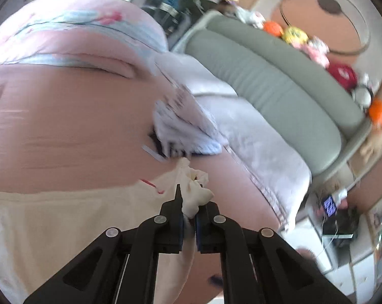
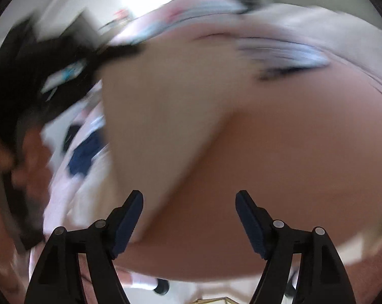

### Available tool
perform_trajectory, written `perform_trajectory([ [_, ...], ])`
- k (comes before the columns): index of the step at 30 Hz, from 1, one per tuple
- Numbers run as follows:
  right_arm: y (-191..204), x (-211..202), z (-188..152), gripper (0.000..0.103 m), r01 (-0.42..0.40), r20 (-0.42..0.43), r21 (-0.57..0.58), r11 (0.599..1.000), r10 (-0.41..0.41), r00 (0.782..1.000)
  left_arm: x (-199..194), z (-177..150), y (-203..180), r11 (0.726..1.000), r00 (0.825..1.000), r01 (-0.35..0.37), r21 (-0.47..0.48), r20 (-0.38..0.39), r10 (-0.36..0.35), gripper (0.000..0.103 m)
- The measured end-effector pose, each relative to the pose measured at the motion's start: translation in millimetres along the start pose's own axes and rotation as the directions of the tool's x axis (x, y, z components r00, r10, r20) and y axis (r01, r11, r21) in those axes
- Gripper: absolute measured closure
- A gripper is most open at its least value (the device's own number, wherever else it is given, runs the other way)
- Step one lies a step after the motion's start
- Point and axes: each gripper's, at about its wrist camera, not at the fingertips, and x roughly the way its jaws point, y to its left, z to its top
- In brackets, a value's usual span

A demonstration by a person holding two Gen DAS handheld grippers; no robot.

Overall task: Fold clothes
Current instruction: 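Lift the cream shirt with the right gripper while the left gripper pinches its corner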

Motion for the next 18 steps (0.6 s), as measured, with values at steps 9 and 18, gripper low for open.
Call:
perform_trajectory([
  [9, 77, 66, -9, 0.028, 0.099, -0.039, -0.074, 0.992, -0.102, 0.994, -37, 6, 48, 0.991, 0.996, -0.025, -0.132, 0.087, 0.037, 0.098],
  [18, 73, 91, -38, 0.016, 0.274, 0.008, 0.028, 0.961, -0.274, 0.962, -23, 5, 56, 0.982, 0.996, 0.018, -0.186, 0.091, -0.001, 0.098],
])
